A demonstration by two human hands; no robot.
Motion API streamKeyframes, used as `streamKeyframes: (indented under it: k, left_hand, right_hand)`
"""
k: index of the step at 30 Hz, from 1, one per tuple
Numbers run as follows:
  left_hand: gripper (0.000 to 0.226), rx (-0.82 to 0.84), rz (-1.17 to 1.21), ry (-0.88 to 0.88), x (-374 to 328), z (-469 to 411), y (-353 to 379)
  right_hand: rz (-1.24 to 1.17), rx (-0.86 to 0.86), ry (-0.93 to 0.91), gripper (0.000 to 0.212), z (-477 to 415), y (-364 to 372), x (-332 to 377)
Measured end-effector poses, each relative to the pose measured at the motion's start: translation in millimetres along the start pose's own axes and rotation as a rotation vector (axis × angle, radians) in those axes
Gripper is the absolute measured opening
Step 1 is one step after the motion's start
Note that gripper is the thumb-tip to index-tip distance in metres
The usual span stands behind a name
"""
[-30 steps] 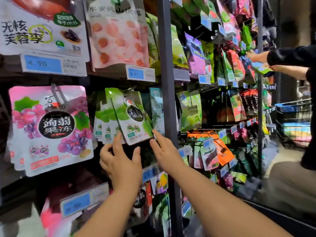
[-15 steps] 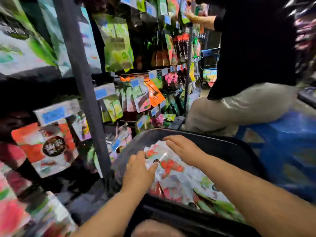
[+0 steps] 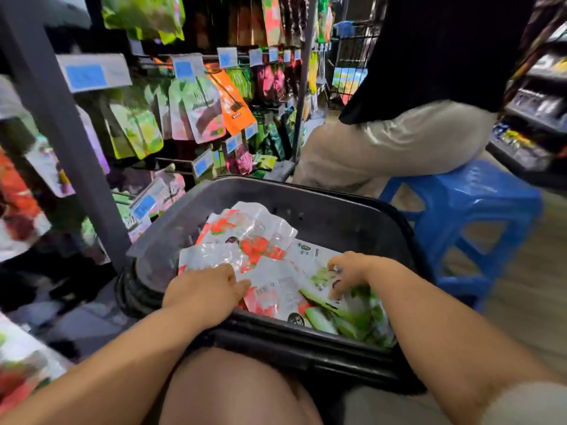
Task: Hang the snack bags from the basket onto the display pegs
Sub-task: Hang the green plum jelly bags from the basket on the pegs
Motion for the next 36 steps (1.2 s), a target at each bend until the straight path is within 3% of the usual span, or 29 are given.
streamKeyframes:
  k: [7,10,16,20,29,33,36]
  left_hand:
    - [0.059,0.071,-0.05,0.083,3.5,-1.8,8.6]
    - [0.042,0.019,0.029,0.014,-1.0,1.9,3.5]
    - [0.039,-0.004,0.031,0.006,-4.0,5.3,0.1]
    - [0.04,-0.009,0.043,0.006,-3.8,5.5,0.9]
    - [0.037,-0.002,0.063,-0.008,-4.3,6.2,-0.5]
    - [0.037,-0.003,0.08,-0.007,-3.9,7.0,-0.8]
    - [0.036,-0.005,0.093,-0.005,-3.6,8.1,-0.8]
  right_hand:
    - [0.025,-0.028,0.195,0.138,-17.8,21.0,-12.1]
    - [0.041,-0.053,0.218,0.139,-16.9,20.4,-10.6]
    - [-0.006,-0.15,0.261,0.137,-17.0,15.4,-5.5]
    - [-0.093,-0.227,0.328,0.128,-14.4,10.7,-4.2]
    - [-0.516,-0.162,0.358,0.116,-14.5,-3.0,-11.7]
    - [-0.792,-0.187,0.352,0.088,-26.7,-6.0,-13.5]
    - [-1.018,-0.054,0.319,0.057,-33.5,7.3,-2.2]
Point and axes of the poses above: each hand's wrist, its own z-axis away from the middle knuckle, its own y-axis out of the palm, x = y × z, the point moved 2 cm from there along -z, towards the middle knuckle, and after that the axes turned 15 degrees about y, right-handed, at the moved point
